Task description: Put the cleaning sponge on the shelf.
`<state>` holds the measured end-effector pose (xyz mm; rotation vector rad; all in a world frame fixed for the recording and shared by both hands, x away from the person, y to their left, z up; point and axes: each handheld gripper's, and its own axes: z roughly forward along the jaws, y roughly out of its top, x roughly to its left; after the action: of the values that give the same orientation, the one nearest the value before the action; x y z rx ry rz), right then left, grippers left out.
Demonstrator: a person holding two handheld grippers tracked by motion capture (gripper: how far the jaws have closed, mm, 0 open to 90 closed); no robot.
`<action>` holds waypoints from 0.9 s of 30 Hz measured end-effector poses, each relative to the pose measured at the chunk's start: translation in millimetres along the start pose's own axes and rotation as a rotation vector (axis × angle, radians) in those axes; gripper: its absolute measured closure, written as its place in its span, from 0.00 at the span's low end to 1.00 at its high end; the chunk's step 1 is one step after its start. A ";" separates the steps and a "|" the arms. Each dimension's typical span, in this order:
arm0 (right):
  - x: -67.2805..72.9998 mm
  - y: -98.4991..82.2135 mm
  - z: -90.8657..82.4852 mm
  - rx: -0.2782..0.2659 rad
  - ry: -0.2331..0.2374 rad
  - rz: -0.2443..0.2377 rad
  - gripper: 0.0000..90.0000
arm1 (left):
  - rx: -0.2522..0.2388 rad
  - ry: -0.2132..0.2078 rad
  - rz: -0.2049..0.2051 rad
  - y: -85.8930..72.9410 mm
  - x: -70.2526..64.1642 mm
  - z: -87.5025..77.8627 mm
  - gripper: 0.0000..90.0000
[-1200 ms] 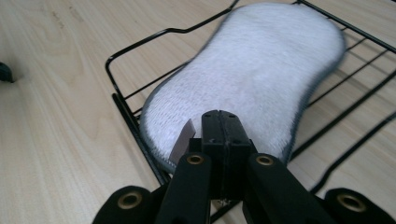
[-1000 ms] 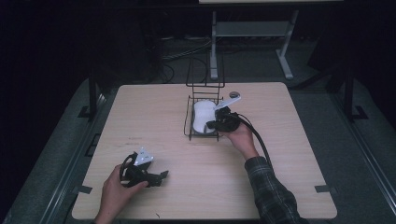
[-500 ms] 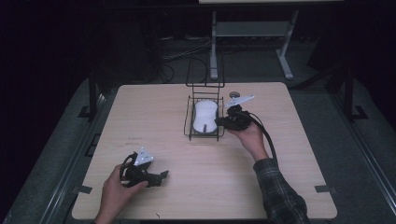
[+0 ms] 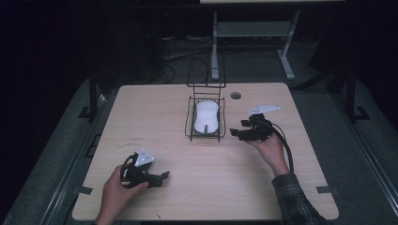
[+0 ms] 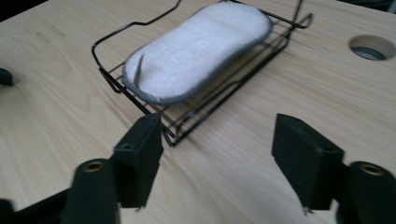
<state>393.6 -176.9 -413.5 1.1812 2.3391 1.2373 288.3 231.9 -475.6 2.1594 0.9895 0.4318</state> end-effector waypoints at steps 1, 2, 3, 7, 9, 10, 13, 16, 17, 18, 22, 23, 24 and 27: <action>-0.5 -5.3 -3.8 -0.008 -0.014 0.009 0.29 | 0.000 0.000 0.000 0.0 0.0 0.0 0.14; -0.6 -9.6 -6.8 -0.012 -0.033 0.013 0.27 | 0.000 0.000 0.000 0.0 0.0 0.0 0.14; -1.1 -12.7 -9.1 -0.015 -0.040 0.010 0.26 | 0.000 0.000 0.000 0.0 0.0 0.0 0.14; -1.1 -29.7 -19.9 -0.007 -0.045 0.028 0.19 | 0.000 0.000 0.000 0.0 0.0 0.0 0.14; 0.4 -38.8 -23.9 0.012 -0.053 0.028 0.15 | -0.003 0.000 0.000 -0.1 0.0 0.2 0.14; 1.8 -43.6 -26.2 0.018 -0.053 0.033 0.15 | -0.003 0.000 0.000 -0.1 0.0 0.2 0.14; 6.0 -58.3 -35.9 0.023 -0.062 0.051 0.12 | -0.002 0.000 0.001 -0.1 0.1 0.1 0.14; 10.5 -71.8 -44.8 0.024 -0.083 0.044 0.10 | 0.001 0.000 0.004 -0.1 0.2 0.0 0.14; 11.0 -76.6 -47.6 0.027 -0.088 0.051 0.10 | -0.004 0.001 -0.001 -0.1 -0.1 0.3 0.14; 11.5 -81.5 -50.5 0.031 -0.086 0.061 0.10 | -0.004 0.001 -0.002 -0.2 -0.1 0.3 0.14; 11.7 -101.4 -58.9 0.044 -0.112 0.090 0.10 | -0.005 0.001 -0.002 -0.2 -0.2 0.3 0.14; 11.5 -106.7 -61.2 0.045 -0.111 0.097 0.09 | -0.005 0.001 -0.002 -0.2 -0.2 0.3 0.14; 11.4 -111.8 -63.1 0.051 -0.117 0.098 0.09 | -0.005 0.001 -0.002 -0.2 -0.2 0.3 0.14; 11.0 -126.0 -68.0 0.068 -0.143 0.090 0.09 | -0.005 0.002 -0.002 -0.2 -0.2 0.3 0.14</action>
<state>281.2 -247.7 -468.2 1.3627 2.2626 1.0692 288.2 231.6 -476.0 2.1539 0.9906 0.4347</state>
